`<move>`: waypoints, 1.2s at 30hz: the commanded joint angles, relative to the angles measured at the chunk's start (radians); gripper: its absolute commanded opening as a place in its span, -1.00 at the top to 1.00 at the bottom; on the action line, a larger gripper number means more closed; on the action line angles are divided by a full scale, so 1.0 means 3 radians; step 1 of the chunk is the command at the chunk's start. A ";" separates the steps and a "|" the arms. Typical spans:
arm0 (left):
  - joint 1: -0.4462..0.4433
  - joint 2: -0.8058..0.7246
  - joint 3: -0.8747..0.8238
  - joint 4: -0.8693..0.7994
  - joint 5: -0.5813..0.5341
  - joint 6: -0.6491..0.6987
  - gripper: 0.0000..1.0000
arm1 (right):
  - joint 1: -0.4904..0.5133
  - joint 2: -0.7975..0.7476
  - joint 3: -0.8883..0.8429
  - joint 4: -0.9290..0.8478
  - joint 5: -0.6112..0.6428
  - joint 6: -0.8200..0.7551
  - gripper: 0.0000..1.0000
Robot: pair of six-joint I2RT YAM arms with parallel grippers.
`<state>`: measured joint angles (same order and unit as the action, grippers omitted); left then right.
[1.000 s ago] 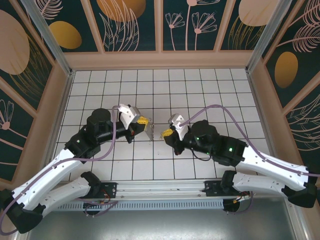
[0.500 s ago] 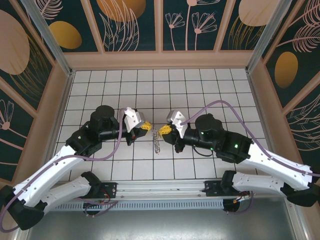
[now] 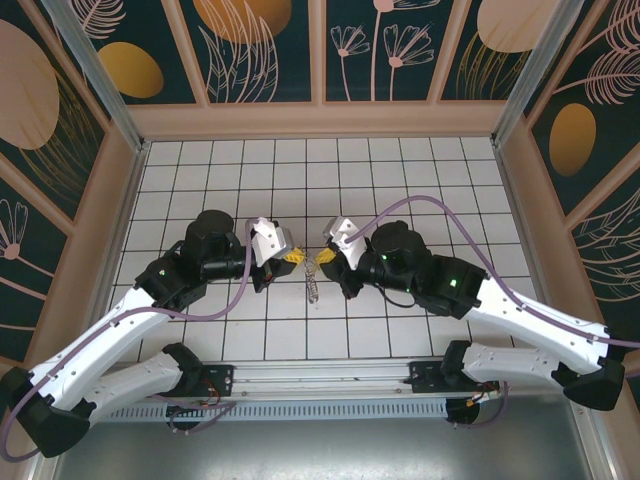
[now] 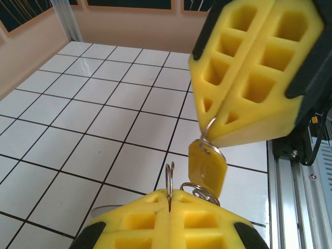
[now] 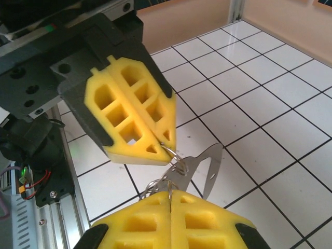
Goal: Put the keys on the keyring
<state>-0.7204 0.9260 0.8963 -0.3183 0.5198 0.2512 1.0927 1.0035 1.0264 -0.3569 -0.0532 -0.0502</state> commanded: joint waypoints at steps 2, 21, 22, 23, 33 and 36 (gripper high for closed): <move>-0.0014 0.0002 0.0091 0.0046 0.0111 0.0078 1.00 | -0.0040 0.0046 0.0114 0.0111 -0.0055 0.0014 1.00; -0.0013 -0.0011 0.0036 0.0019 0.0032 0.0153 1.00 | -0.0116 0.0177 0.0074 0.0416 -0.0170 0.0088 1.00; -0.0010 -0.0009 0.0033 0.0013 0.0019 0.0156 1.00 | -0.0137 0.0168 0.0053 0.0445 -0.0183 0.0108 1.00; -0.0011 -0.0011 0.0029 0.0015 0.0012 0.0157 1.00 | -0.0164 0.0153 0.0030 0.0472 -0.0204 0.0121 1.00; -0.0011 -0.0014 0.0047 0.0013 0.0011 0.0170 1.00 | -0.0234 0.0196 -0.0031 0.0497 -0.0360 0.0162 1.00; -0.0014 -0.0009 0.0041 0.0013 -0.0009 0.0171 1.00 | -0.0231 0.0211 -0.0032 0.0484 -0.0422 0.0162 1.00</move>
<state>-0.7200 0.9314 0.8959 -0.3187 0.5037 0.2844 1.0328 1.0634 1.0248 -0.2569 -0.1585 -0.0162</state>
